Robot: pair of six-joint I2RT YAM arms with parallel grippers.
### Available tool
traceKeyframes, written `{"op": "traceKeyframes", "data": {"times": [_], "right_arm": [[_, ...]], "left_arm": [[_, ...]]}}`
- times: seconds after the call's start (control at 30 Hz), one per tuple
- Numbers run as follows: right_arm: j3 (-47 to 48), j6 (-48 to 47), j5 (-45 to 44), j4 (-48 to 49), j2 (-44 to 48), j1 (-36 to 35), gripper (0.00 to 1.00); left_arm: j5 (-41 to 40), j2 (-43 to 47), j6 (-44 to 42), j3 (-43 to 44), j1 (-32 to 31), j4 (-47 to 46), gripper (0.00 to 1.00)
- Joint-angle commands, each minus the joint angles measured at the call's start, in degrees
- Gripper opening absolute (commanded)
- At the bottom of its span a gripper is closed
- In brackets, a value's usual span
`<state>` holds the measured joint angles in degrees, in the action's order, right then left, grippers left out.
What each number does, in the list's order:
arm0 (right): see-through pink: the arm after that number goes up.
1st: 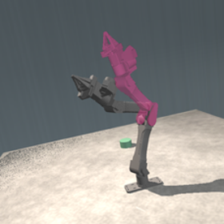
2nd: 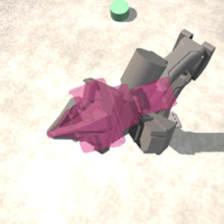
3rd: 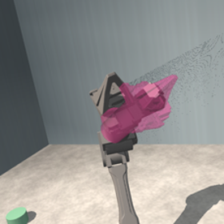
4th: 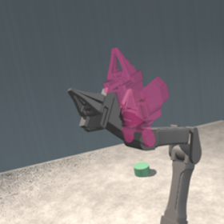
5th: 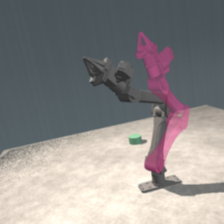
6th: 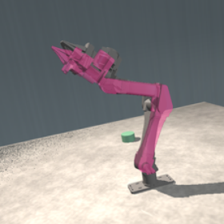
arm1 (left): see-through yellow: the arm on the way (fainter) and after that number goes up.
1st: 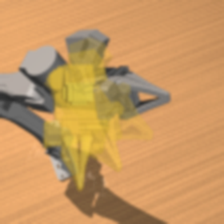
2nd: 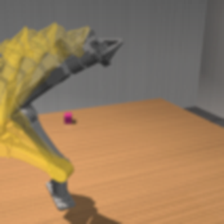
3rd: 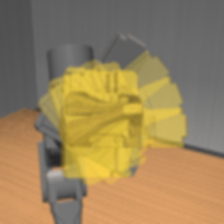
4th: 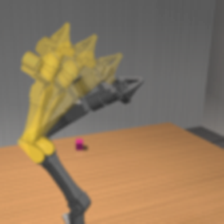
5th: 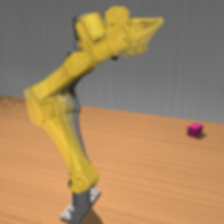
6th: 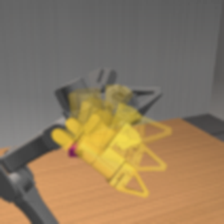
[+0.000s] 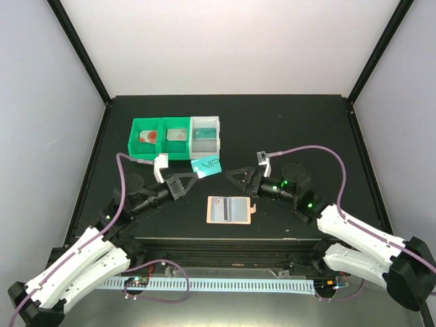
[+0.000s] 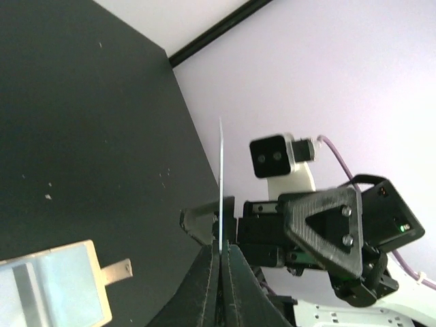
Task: Take the credit cards out of the card holder
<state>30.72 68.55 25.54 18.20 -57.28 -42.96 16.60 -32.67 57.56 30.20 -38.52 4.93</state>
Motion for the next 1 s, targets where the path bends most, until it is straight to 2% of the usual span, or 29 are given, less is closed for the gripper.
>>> {"op": "traceKeyframes", "data": {"times": [0.0, 0.13, 0.37, 0.47, 0.73, 0.97], "right_arm": [[0.2, -9.8, -1.5, -10.0, 3.8, 0.2, 1.00], [1.0, -14.4, -3.4, -16.1, 6.8, 0.3, 1.00], [1.6, -18.6, -5.2, -20.5, 10.7, 0.2, 1.00], [1.5, -19.5, -5.7, -21.9, 11.3, 0.2, 1.00], [1.4, -20.6, -5.7, -25.0, 12.1, 0.2, 1.00], [1.6, -21.6, -8.7, -28.4, 14.5, 0.3, 1.00]], "left_arm": [[-0.7, -1.8, -7.3, 6.7, 2.4, 7.8, 0.02], [2.1, -5.3, -9.9, 9.9, 6.1, 11.6, 0.02], [11.0, -14.9, -15.9, 14.6, 16.5, 14.5, 0.01], [12.4, -20.3, -19.0, 18.0, 20.0, 15.8, 0.02], [12.6, -40.0, -27.2, 30.3, 24.6, 19.1, 0.02], [10.4, -57.9, -30.3, 42.8, 25.8, 21.0, 0.02]]}}
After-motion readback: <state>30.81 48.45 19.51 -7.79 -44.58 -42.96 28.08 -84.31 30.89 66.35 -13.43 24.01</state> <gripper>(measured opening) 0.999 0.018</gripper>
